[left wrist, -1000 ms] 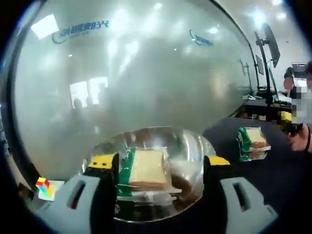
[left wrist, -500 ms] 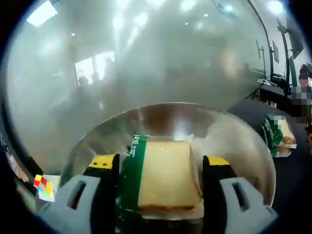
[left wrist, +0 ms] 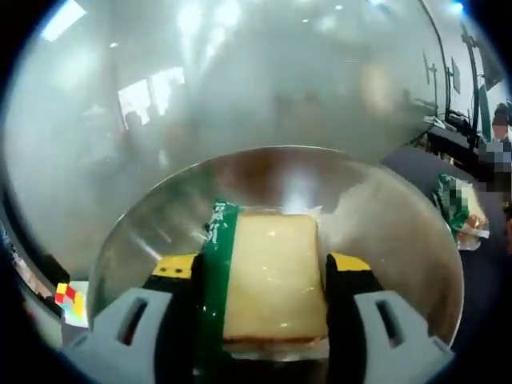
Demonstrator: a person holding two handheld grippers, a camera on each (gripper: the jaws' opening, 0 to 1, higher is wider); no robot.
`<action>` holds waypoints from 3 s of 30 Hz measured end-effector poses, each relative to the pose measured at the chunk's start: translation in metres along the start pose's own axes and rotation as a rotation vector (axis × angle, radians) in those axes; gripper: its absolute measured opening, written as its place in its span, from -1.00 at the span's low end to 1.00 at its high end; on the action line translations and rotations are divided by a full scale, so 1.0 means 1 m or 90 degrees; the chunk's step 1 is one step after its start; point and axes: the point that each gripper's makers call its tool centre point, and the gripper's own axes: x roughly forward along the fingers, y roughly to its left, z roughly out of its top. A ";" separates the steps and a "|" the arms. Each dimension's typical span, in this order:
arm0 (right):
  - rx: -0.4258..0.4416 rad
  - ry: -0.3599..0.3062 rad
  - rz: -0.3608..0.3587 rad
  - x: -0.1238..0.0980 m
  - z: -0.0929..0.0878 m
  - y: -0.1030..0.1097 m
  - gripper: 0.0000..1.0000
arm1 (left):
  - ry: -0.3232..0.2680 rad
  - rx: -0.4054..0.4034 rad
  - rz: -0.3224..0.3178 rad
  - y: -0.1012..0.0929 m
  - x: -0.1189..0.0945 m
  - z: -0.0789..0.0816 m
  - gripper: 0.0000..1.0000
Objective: Pick up the bread from the bowl and place it onto the table
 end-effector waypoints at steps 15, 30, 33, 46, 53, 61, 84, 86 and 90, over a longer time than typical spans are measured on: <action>0.033 0.015 -0.015 0.000 -0.007 -0.007 -0.51 | 0.040 0.030 0.020 0.003 0.003 -0.005 -0.02; 0.043 0.020 -0.027 -0.002 -0.013 -0.008 -0.51 | 0.040 0.040 0.021 0.002 0.003 -0.003 -0.12; 0.043 0.020 -0.028 -0.002 -0.014 -0.007 -0.51 | 0.035 0.041 0.021 0.002 0.002 -0.003 -0.13; 0.050 0.023 -0.031 -0.001 -0.015 -0.010 -0.51 | 0.018 0.028 0.011 0.004 0.004 0.002 -0.15; 0.052 0.019 -0.032 -0.002 -0.013 -0.011 -0.51 | 0.025 0.053 -0.001 0.000 0.008 -0.001 -0.05; 0.056 0.020 -0.034 -0.003 -0.014 -0.011 -0.51 | 0.042 0.049 0.000 0.002 0.012 -0.005 0.01; 0.066 0.021 -0.038 -0.002 -0.013 -0.015 -0.51 | 0.032 0.068 0.030 0.000 0.004 -0.003 -0.23; 0.067 0.021 -0.038 -0.002 -0.013 -0.014 -0.51 | 0.031 0.068 0.029 0.000 0.004 -0.002 -0.23; 0.068 0.021 -0.038 -0.003 -0.013 -0.014 -0.51 | 0.023 0.064 0.024 0.000 0.004 0.000 -0.23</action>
